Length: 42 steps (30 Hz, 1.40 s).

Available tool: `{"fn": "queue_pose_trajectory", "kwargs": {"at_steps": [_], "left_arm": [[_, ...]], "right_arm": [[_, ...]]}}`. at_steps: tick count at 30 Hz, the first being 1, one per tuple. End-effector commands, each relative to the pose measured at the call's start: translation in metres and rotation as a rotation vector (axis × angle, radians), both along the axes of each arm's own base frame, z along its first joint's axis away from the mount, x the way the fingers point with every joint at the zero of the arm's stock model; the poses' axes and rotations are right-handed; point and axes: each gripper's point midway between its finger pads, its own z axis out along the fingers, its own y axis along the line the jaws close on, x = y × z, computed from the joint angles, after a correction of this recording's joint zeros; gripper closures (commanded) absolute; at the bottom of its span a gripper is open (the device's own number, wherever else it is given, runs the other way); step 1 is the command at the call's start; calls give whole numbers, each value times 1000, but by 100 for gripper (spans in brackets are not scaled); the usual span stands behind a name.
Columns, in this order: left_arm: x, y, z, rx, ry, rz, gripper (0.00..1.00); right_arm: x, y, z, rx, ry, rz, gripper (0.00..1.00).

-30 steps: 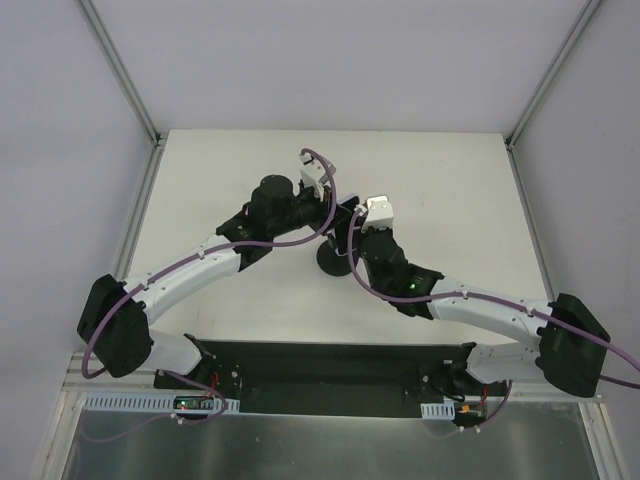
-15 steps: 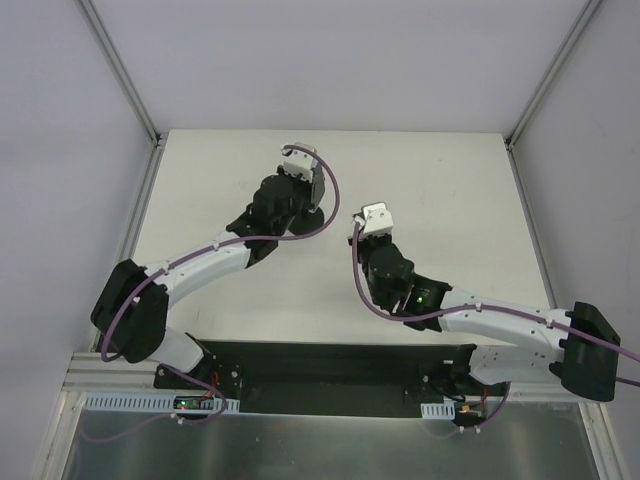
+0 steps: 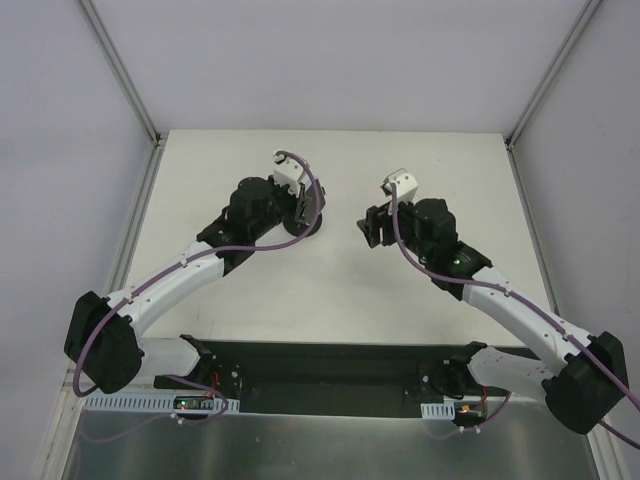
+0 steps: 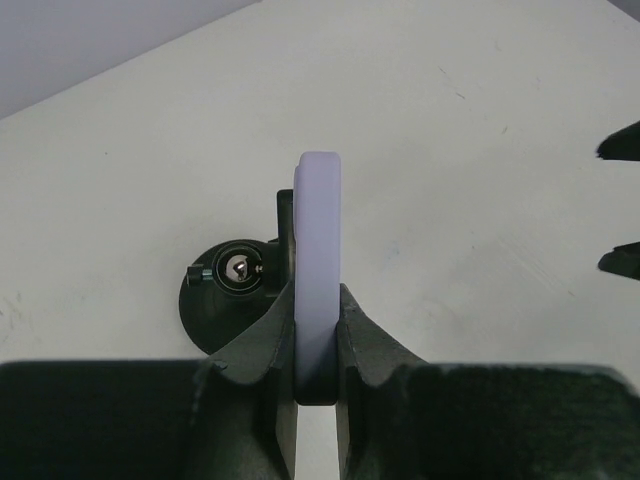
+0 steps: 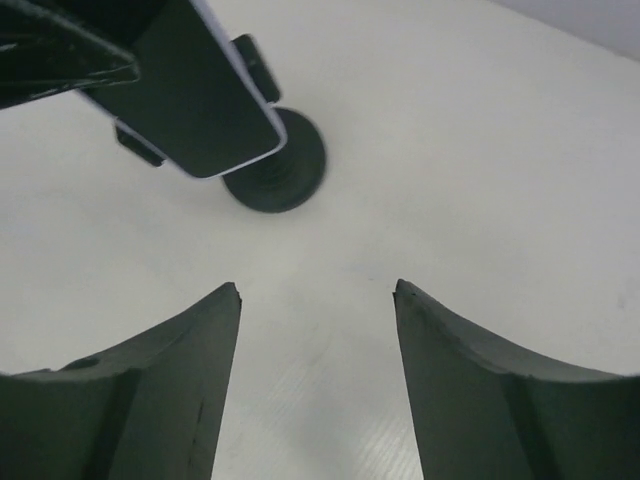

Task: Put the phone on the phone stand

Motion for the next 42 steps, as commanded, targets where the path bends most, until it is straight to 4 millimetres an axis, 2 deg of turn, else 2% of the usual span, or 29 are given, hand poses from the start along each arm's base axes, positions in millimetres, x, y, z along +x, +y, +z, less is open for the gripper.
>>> {"fn": "queue_pose_trajectory", "kwargs": {"at_steps": [1, 2, 4, 5, 7, 8, 9, 11, 12, 15, 16, 19, 27, 32, 36, 42], "left_arm": [[-46, 0, -31, 25, 221, -139, 100], [-49, 1, -30, 27, 235, -146, 100], [-51, 2, -20, 3, 243, -145, 100], [-57, -2, -16, -12, 251, -181, 100], [-66, -6, -7, -32, 256, -230, 100], [-69, -8, -3, -39, 259, -252, 100], [-77, -10, 5, -60, 258, -296, 100], [-84, -12, 16, -80, 246, -345, 100], [-95, -14, 22, -90, 244, -404, 100], [-110, -17, 33, -100, 211, -501, 100], [-117, -19, 34, -99, 203, -558, 100], [-124, -21, 33, -93, 194, -628, 100], [-114, -20, 35, -95, 179, -690, 100], [-110, -26, 43, -105, 168, -728, 100], [-103, -29, 40, -94, 171, -731, 100], [-98, -31, 40, -76, 142, -745, 100]], "right_arm": [[-40, 55, 9, 69, 89, 456, 31], [-37, 57, 0, 64, 124, 466, 29], [-36, 61, -2, 78, 148, 504, 25], [-33, 65, 2, 83, 139, 519, 24], [-30, 70, -3, 91, 164, 565, 22], [-27, 73, 3, 99, 153, 580, 20], [-19, 73, -4, 101, 181, 583, 19], [-20, 77, 0, 140, 212, 639, 18], [-15, 76, 7, 150, 205, 650, 18], [-19, 80, 7, 155, 201, 718, 17], [-25, 82, 9, 164, 203, 761, 15], [-38, 84, 7, 176, 208, 843, 14], [-60, 91, 0, 206, 237, 976, 17], [-63, 98, -11, 207, 267, 1003, 27], [-65, 100, -19, 203, 278, 1003, 34], [-60, 100, -32, 181, 283, 962, 27]]}}
